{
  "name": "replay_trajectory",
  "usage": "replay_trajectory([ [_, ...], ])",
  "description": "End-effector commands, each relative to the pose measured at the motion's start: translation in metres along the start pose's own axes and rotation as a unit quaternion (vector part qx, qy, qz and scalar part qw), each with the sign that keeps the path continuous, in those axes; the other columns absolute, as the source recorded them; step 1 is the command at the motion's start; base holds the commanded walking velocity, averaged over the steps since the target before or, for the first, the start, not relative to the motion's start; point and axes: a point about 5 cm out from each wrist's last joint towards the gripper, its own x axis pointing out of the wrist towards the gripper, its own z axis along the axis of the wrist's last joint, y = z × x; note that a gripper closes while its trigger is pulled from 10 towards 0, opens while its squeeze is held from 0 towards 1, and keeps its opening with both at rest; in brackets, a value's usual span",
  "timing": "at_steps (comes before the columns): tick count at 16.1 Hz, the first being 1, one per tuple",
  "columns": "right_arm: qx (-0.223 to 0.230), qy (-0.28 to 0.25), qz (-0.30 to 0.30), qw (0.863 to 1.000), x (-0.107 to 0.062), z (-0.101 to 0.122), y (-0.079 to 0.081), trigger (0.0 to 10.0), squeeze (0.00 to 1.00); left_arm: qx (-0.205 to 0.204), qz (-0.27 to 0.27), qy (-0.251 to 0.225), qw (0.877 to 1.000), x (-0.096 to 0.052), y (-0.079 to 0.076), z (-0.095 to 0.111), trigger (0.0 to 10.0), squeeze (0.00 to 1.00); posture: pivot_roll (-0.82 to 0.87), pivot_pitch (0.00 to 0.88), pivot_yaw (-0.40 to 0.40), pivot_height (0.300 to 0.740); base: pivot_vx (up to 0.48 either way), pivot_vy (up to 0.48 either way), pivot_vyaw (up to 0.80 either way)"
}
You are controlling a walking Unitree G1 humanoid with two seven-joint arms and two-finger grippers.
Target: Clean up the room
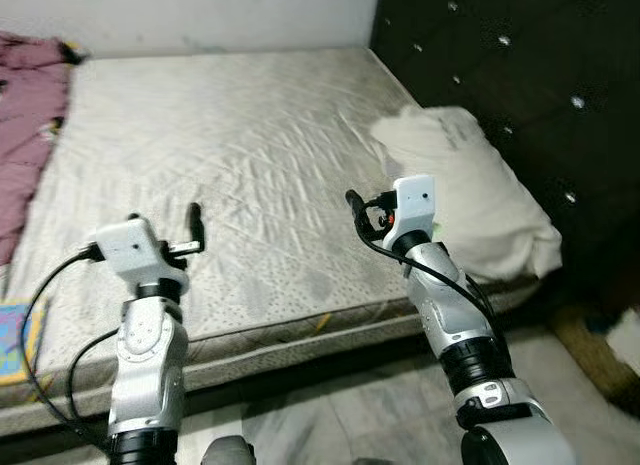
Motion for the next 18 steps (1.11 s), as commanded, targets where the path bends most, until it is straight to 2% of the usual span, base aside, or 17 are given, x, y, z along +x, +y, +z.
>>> replay_trajectory([
  [1,-0.001,-0.004,0.001,1.000,0.0005,0.0035,-0.0011,10.0,0.00,-0.003,-0.006,0.005,1.000,0.0006,-0.0036,-0.0006,10.0,0.00,0.06,0.036,-0.061,0.740,0.000,0.480,0.00],
  [5,0.000,0.000,0.004,1.000,0.0001,0.0021,-0.0004,10.0,0.00,-0.039,-0.008,0.010,0.999,-0.0004,-0.0050,-0.0007,10.0,0.00,0.06,0.033,-0.061,0.740,0.000,0.480,0.00],
  [11,-0.001,0.006,0.013,1.000,-0.0002,-0.0002,0.0000,10.0,0.00,-0.030,-0.009,0.010,0.999,-0.0009,-0.0062,-0.0017,10.0,0.00,0.06,0.027,-0.066,0.740,0.000,0.480,0.00],
  [18,-0.010,0.006,0.024,1.000,0.0003,0.0001,0.0030,10.0,0.00,-0.040,-0.012,0.010,0.999,0.0005,-0.0077,-0.0006,10.0,0.00,0.05,0.036,-0.064,0.740,0.000,0.480,0.00],
])
